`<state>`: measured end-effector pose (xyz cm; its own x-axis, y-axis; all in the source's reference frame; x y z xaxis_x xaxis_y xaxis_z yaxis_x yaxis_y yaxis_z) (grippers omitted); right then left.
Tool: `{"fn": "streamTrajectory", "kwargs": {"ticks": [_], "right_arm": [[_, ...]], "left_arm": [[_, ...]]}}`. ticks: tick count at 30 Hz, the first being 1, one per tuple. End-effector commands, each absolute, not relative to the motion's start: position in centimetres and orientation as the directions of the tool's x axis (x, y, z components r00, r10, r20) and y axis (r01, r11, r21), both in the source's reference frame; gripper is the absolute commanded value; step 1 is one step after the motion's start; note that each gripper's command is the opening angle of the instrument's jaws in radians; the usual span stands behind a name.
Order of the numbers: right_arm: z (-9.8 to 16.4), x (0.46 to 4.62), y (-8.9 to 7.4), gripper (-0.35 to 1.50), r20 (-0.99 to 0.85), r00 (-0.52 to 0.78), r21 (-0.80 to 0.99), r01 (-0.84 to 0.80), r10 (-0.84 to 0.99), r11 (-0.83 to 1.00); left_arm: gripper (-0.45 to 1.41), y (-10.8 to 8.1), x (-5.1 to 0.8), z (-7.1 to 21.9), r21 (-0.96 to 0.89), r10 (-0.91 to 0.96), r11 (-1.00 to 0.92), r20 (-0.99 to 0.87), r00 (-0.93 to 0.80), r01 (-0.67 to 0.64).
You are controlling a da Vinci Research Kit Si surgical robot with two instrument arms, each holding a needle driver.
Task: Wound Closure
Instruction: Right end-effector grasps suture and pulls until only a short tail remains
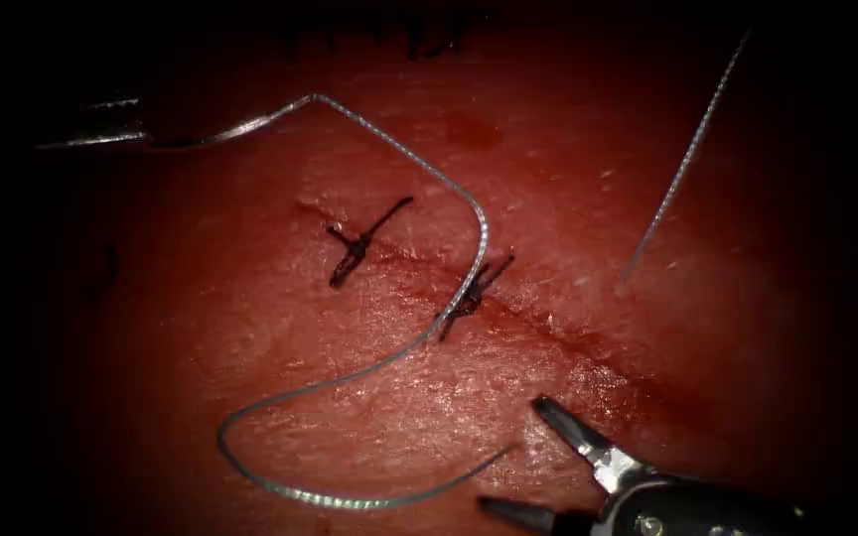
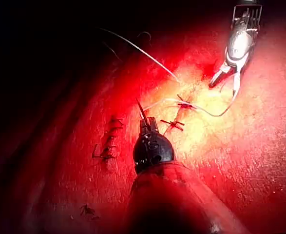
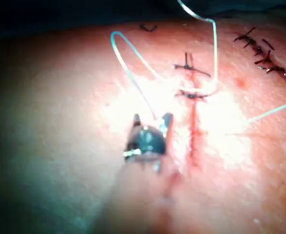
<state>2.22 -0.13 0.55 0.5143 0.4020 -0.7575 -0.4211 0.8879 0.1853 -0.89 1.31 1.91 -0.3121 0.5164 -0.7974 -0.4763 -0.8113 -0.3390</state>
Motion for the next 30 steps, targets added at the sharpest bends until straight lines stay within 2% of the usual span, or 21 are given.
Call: {"fn": "streamTrajectory", "kwargs": {"ticks": [1, 3, 5, 11, 17, 26, 29, 30], "right_arm": [[0.6, 2.31, -0.1, 1.08, -0.753, 0.517, 0.177, -0.435, 0.406, 0.883], [0.7, 2.3, -0.2, 0.58, -0.728, 0.551, 0.121, -0.483, 0.408, 0.867], [0.7, 2.24, -0.2, -0.35, -0.704, 0.579, 0.101, -0.492, 0.412, 0.864], [0.4, 2.1, -0.3, -0.35, -0.696, 0.576, 0.138, -0.477, 0.428, 0.868], [-0.1, 2.16, -0.5, -0.35, -0.699, 0.577, 0.164, -0.445, 0.422, 0.881], [-1.3, 2.89, -1.2, -0.35, -0.756, 0.544, 0.21, -0.326, 0.364, 0.922], [-1.3, 2.96, -1.2, -0.32, -0.765, 0.539, 0.21, -0.307, 0.352, 0.928], [-1.3, 2.97, -1.2, 0.1, -0.766, 0.537, 0.214, -0.305, 0.353, 0.928]], "left_arm": [[-0.45, 1.3, -0.94, 2.0, -0.34, 0.515, -0.812, -0.799, -0.311, -0.473], [-0.45, 1.3, -0.94, 2.0, -0.34, 0.515, -0.812, -0.799, -0.311, -0.474], [-0.45, 1.3, -0.94, 2.0, -0.34, 0.515, -0.812, -0.799, -0.311, -0.474], [-0.45, 1.3, -0.95, 2.0, -0.342, 0.515, -0.814, -0.8, -0.309, -0.47], [-0.45, 1.3, -0.97, 2.0, -0.343, 0.514, -0.815, -0.8, -0.31, -0.466], [-0.45, 1.3, -1.0, 2.0, -0.343, 0.512, -0.817, -0.8, -0.312, -0.464], [-0.45, 1.3, -1.0, 2.0, -0.343, 0.512, -0.817, -0.8, -0.312, -0.464], [-0.45, 1.3, -1.0, 2.0, -0.343, 0.512, -0.817, -0.8, -0.312, -0.464]]}}
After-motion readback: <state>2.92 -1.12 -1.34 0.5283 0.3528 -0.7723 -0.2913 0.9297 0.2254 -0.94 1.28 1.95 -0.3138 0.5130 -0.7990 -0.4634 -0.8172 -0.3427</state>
